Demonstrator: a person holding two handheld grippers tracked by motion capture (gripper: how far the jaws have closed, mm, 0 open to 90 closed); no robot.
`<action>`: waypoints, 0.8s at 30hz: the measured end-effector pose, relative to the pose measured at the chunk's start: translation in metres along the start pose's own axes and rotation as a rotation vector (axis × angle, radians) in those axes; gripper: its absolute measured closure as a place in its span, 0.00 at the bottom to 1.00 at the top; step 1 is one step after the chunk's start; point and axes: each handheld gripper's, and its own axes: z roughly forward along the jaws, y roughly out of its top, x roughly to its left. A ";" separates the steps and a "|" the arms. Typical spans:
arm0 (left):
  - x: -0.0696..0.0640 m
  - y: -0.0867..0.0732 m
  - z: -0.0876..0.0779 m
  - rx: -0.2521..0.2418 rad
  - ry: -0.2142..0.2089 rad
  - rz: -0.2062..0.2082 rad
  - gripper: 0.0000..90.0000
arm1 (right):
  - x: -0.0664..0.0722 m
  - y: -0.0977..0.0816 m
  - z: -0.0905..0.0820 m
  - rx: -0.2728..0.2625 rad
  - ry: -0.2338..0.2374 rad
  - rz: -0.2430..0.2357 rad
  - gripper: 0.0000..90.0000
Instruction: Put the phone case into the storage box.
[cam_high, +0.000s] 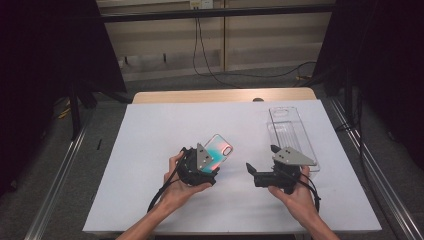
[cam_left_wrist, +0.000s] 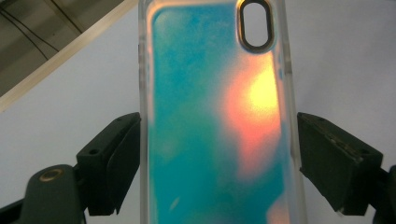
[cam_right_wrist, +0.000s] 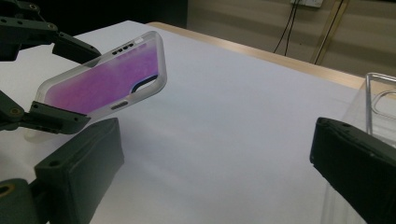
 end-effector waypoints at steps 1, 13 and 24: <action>0.000 0.001 0.000 -0.009 0.011 0.003 0.19 | 0.000 0.000 0.002 0.003 0.009 0.005 0.02; -0.008 -0.001 -0.001 -0.034 0.109 0.018 0.19 | 0.004 0.004 0.017 0.063 0.049 0.076 0.06; -0.017 -0.001 -0.003 -0.059 0.148 0.058 0.19 | 0.006 0.017 0.022 0.079 0.117 0.172 0.10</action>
